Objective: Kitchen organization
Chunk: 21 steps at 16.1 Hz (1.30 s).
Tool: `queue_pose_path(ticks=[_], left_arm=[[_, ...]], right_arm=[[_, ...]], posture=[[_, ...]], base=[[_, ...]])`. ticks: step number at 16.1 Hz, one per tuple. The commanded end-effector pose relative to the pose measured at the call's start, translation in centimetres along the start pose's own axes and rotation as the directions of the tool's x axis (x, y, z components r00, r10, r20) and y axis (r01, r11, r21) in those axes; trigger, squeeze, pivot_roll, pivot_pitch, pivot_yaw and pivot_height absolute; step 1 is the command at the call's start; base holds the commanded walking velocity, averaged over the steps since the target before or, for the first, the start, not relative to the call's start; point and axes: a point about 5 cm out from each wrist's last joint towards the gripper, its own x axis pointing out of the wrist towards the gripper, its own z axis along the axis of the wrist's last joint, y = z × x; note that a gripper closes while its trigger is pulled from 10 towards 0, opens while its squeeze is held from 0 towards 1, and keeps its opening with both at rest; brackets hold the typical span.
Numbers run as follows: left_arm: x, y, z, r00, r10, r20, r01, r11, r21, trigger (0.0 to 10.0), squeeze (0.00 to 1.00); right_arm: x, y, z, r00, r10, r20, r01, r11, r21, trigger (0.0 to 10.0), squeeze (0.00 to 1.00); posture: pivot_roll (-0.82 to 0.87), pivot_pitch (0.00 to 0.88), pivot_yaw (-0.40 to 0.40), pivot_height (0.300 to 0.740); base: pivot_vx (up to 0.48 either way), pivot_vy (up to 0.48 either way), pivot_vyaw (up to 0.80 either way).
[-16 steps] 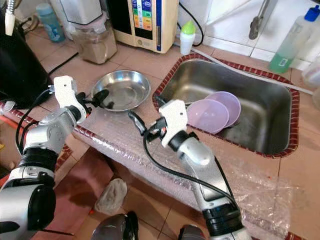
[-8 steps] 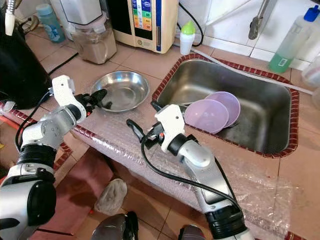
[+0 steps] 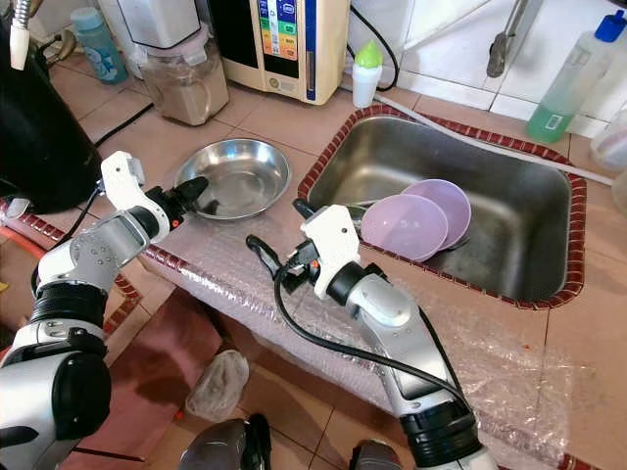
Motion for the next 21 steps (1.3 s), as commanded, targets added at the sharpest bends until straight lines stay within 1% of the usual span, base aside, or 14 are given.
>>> queue_pose_path(ticks=[1,3,4,5,7,10,11,13,15,16,17,19,20,21], left_arm=[[0.0,-0.4,0.4,1.0,-0.003,0.001,0.003,1.0,-0.001,0.0,0.0],[0.1,-0.6,0.2,1.0,-0.023,-0.011,0.023,1.0,-0.002,0.0,0.0],[0.0,-0.7,0.0,0.999,-0.035,-0.019,0.035,0.999,0.008,0.0,0.0],[0.0,-0.7,0.1,0.999,-0.03,-0.016,0.031,0.998,0.049,0.0,0.0],[0.0,-0.7,0.3,1.0,-0.017,0.008,0.016,0.995,0.102,0.0,0.0],[0.0,-1.4,0.7,0.998,-0.055,0.041,0.048,0.988,0.148,0.0,0.0],[0.1,-1.5,0.7,0.996,-0.065,0.053,0.057,0.988,0.144,0.0,0.0],[0.0,-2.1,0.6,0.991,-0.12,0.063,0.112,0.987,0.117,0.0,0.0],[-0.1,-2.3,0.6,0.987,-0.136,0.082,0.125,0.984,0.129,0.0,0.0],[-0.3,-3.0,1.5,0.97,-0.185,0.159,0.165,0.978,0.129,0.0,0.0],[-0.4,-3.3,1.8,0.96,-0.212,0.18,0.189,0.972,0.138,0.0,0.0],[-0.6,-4.3,2.3,0.936,-0.277,0.219,0.251,0.958,0.139,0.0,0.0],[-0.6,-4.4,2.3,0.933,-0.284,0.222,0.258,0.956,0.137,0.0,0.0],[-0.6,-4.6,2.2,0.93,-0.296,0.22,0.268,0.952,0.146,0.0,0.0]], right_arm=[[0.3,0.2,0.2,1.0,0.012,0.003,-0.012,1.0,-0.01,10.0,0.0],[0.5,0.2,0.0,1.0,0.005,-0.016,-0.006,0.999,-0.036,10.0,0.0],[0.4,0.1,-0.6,0.998,-0.003,-0.06,0.0,0.999,-0.052,10.0,0.0],[0.2,-0.1,-1.2,0.994,-0.015,-0.106,0.009,0.998,-0.063,10.0,0.0],[0.0,-0.3,-2.0,0.988,-0.027,-0.149,0.016,0.997,-0.076,10.0,0.0],[0.1,-0.4,-2.2,0.987,-0.044,-0.154,0.032,0.996,-0.078,10.0,0.0],[0.2,-0.7,-2.3,0.986,-0.069,-0.155,0.057,0.995,-0.081,10.0,0.0],[0.4,-1.0,-2.3,0.983,-0.106,-0.149,0.095,0.992,-0.078,10.0,0.0],[0.5,-1.4,-2.2,0.981,-0.136,-0.137,0.127,0.989,-0.073,10.0,0.0],[0.4,-2.4,-1.7,0.972,-0.211,-0.102,0.206,0.977,-0.059,10.0,0.0],[0.4,-3.1,-1.3,0.961,-0.266,-0.069,0.265,0.964,-0.028,10.0,0.0],[0.3,-5.1,-0.4,0.913,-0.408,-0.021,0.408,0.91,0.069,10.0,0.0],[0.2,-5.4,-0.4,0.903,-0.43,-0.019,0.43,0.898,0.089,10.0,0.0],[0.2,-6.2,-0.2,0.874,-0.485,-0.01,0.48,0.861,0.171,10.0,0.0]], posture=[[-0.03,0.082,0.071,0.74],[-0.03,0.081,0.071,0.74],[-0.03,0.08,0.072,0.74],[-0.03,0.08,0.072,0.74],[-0.03,0.08,0.072,0.74],[-0.03,0.073,0.07,0.74],[-0.03,0.072,0.068,0.74],[-0.03,0.073,0.068,0.74],[-0.03,0.073,0.068,0.74],[-0.02,0.071,0.065,0.74],[-0.02,0.071,0.065,0.74],[-0.02,0.071,0.064,0.74],[-0.02,0.071,0.064,0.74],[-0.02,0.071,0.067,0.74]], base=[[0.0,0.0,0.0],[0.0,0.0,0.0],[0.0,0.0,0.0],[0.0,0.0,0.0],[0.0,0.0,0.0],[0.0,0.0,0.0],[0.0,0.0,0.0],[0.0,0.0,0.0],[0.0,0.0,0.0],[0.0,0.0,0.0],[0.0,0.0,0.0],[0.0,0.0,0.0],[0.0,0.0,0.0],[0.0,0.0,0.0]])
